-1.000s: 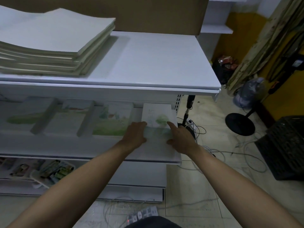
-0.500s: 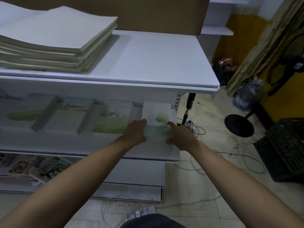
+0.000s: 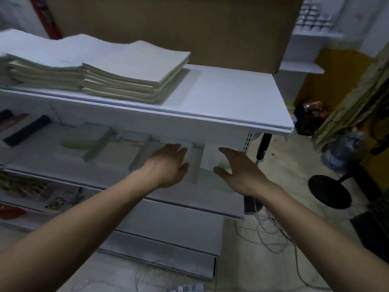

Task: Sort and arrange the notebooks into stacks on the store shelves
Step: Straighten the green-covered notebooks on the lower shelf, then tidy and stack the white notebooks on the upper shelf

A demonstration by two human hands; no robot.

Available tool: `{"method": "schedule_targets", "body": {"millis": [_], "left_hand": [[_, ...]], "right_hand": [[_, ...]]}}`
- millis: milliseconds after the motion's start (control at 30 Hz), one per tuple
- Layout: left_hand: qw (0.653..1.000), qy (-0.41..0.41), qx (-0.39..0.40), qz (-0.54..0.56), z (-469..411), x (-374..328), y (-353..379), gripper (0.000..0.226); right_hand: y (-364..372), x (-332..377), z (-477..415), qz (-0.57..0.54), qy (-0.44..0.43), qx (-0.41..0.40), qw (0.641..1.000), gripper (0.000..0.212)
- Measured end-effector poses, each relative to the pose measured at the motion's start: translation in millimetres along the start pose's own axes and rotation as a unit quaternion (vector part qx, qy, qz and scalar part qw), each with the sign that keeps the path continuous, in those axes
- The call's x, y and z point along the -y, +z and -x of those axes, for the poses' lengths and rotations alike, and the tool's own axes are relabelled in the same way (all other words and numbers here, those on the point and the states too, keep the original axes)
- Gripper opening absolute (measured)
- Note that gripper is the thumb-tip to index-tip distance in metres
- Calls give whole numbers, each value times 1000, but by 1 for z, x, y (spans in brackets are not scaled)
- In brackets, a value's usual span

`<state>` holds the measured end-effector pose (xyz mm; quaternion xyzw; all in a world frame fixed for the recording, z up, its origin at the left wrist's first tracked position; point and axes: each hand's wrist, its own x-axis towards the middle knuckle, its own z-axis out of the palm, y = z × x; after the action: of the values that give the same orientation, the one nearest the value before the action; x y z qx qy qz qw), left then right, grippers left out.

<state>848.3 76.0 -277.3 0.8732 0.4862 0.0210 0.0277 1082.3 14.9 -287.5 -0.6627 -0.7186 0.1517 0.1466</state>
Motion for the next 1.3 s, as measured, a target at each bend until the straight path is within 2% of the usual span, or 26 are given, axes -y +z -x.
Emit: {"method": "schedule_targets", "body": {"millis": [100, 233, 367, 500, 567, 667, 733, 800, 867, 967, 1100, 1300], "left_hand": [[997, -17, -67, 16, 38, 20, -29, 72], [991, -8, -134, 10, 86, 54, -70, 52], [972, 28, -228, 55, 121, 79, -128, 33], [942, 75, -306, 116, 129, 104, -174, 23], [932, 73, -332, 126, 117, 116, -192, 21], [946, 30, -305, 104, 91, 128, -212, 26], [959, 5, -264, 98, 77, 134, -219, 32], [969, -18, -226, 102, 68, 139, -222, 38], [971, -29, -208, 112, 63, 144, -223, 40], [973, -20, -202, 112, 59, 150, -219, 35], [978, 6, -199, 69, 55, 156, -212, 49], [980, 28, -180, 74, 60, 159, -209, 59]], "right_hand": [[-8, 44, -1, 9, -63, -17, 998, 70], [-21, 112, 7, -4, -123, -100, 987, 62], [-46, 174, 23, -62, -139, -168, 974, 49], [-76, 223, 36, -91, -128, -230, 960, 25], [-90, 239, 30, -81, -109, -272, 953, 19], [-111, 249, 5, -84, -25, -295, 952, 26], [-122, 247, -19, -97, 70, -247, 962, 39], [-128, 243, -44, -198, 154, -163, 954, 53], [-135, 242, -64, -310, 211, -117, 920, 57], [-146, 247, -85, -371, 248, -88, 890, 54], [-149, 243, -101, -422, 281, -69, 859, 43], [-142, 229, -124, -456, 309, -79, 831, 67]]}}
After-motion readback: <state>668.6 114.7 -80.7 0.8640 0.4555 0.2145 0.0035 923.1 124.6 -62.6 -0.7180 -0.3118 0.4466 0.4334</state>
